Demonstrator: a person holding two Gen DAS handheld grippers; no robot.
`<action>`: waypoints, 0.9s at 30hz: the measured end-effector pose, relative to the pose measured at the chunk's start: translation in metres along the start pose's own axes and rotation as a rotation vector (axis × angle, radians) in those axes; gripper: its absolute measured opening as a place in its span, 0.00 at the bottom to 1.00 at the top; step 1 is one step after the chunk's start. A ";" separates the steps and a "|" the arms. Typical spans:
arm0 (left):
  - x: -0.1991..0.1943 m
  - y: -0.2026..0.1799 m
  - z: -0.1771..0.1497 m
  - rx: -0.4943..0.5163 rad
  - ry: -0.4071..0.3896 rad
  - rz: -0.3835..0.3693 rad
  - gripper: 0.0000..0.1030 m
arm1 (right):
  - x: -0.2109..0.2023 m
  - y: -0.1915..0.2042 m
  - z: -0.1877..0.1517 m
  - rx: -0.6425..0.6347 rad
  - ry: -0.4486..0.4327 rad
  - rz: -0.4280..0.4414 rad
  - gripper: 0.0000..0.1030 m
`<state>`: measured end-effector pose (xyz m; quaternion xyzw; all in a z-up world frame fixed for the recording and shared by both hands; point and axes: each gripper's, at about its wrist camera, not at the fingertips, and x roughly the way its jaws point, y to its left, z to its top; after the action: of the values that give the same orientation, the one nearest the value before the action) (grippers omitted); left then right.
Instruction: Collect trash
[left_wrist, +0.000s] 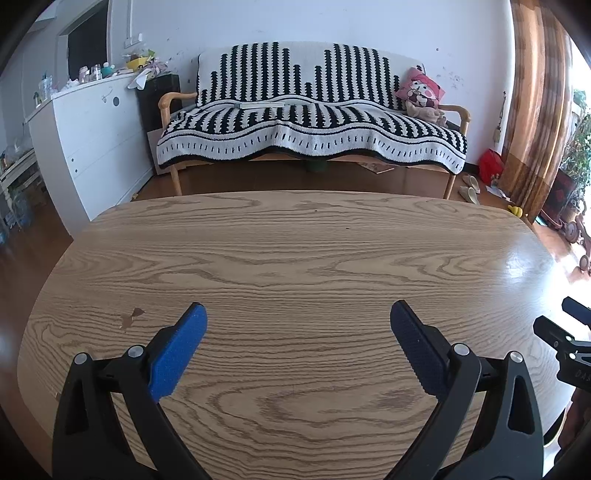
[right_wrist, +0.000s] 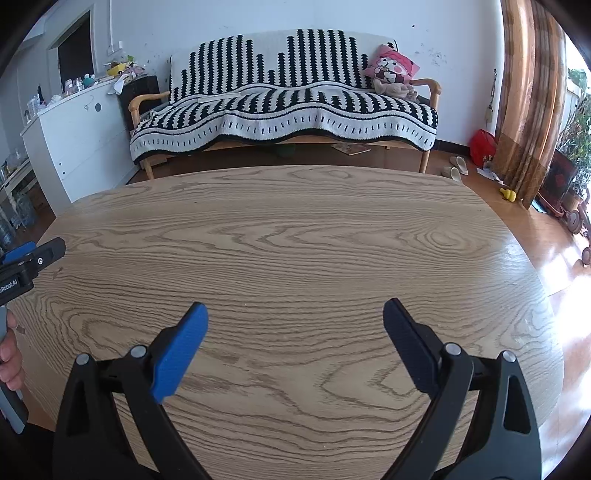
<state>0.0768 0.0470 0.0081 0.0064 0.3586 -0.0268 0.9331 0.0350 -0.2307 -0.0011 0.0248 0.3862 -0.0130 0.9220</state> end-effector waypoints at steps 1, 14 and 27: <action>0.000 0.000 0.000 0.001 0.000 0.000 0.94 | -0.001 0.000 0.000 0.000 0.000 -0.001 0.90; 0.000 0.002 -0.001 -0.001 0.001 0.001 0.94 | -0.002 0.000 -0.001 -0.007 0.000 -0.003 0.90; -0.002 0.001 -0.005 0.002 0.003 0.008 0.94 | -0.002 -0.001 -0.002 -0.006 0.000 -0.003 0.90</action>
<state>0.0720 0.0480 0.0051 0.0090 0.3597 -0.0234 0.9327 0.0326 -0.2314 -0.0010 0.0215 0.3861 -0.0132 0.9221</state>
